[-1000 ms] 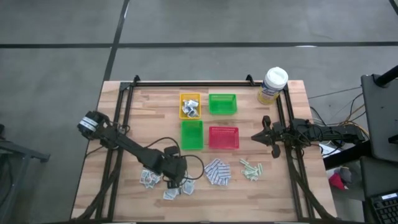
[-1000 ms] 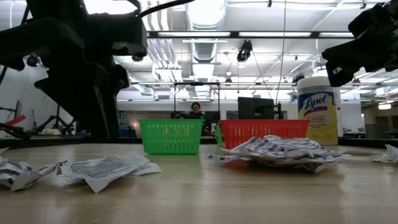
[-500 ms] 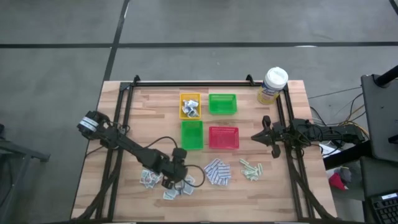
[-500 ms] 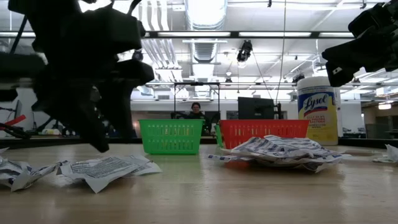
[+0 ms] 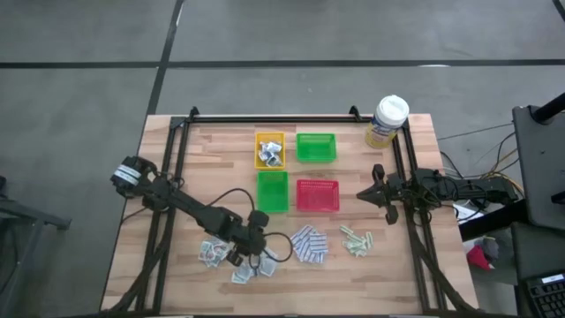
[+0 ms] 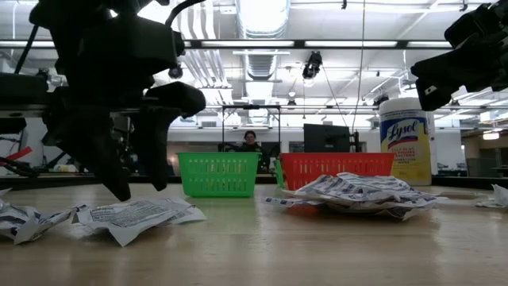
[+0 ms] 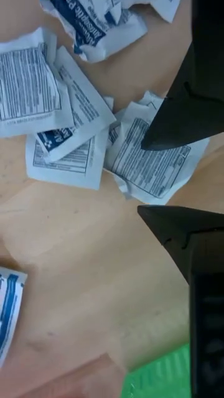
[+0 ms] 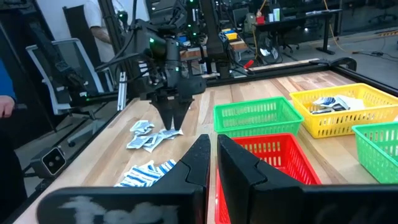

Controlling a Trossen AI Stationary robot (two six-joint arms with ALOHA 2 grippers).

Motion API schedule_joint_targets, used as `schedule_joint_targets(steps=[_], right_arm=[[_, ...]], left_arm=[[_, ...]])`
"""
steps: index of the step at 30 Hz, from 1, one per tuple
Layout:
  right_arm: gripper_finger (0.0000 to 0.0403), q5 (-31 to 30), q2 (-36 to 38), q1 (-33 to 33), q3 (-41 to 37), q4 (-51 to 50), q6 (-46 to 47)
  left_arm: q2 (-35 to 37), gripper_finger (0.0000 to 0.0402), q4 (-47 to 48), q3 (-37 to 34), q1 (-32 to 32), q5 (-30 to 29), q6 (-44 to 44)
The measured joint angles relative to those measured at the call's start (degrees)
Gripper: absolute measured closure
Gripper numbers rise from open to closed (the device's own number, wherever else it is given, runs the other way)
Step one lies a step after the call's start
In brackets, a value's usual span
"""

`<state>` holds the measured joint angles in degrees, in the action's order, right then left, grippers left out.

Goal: Pick & Place First Aid Supplies
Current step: Put the blue alcohol pad into the yellow bin

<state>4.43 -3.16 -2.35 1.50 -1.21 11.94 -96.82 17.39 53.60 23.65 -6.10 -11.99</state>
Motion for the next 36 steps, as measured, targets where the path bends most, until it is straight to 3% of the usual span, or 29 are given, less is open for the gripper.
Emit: schedule_joint_targets(steps=[8, 29, 36], right_arm=[[0.0374, 0.0, 0.0, 0.0, 0.0, 0.0, 0.0], [0.0374, 0.0, 0.0, 0.0, 0.0, 0.0, 0.0], [0.0374, 0.0, 0.0, 0.0, 0.0, 0.0, 0.0]], left_arm=[[0.0, 0.0276, 0.0, 0.0, -2.4, 3.0, -1.4], [-2.9, 0.0281, -2.3, 0.2, -4.2, 7.5, -0.7], [-2.9, 0.0323, -2.0, 0.2, -4.2, 8.5, 0.0]])
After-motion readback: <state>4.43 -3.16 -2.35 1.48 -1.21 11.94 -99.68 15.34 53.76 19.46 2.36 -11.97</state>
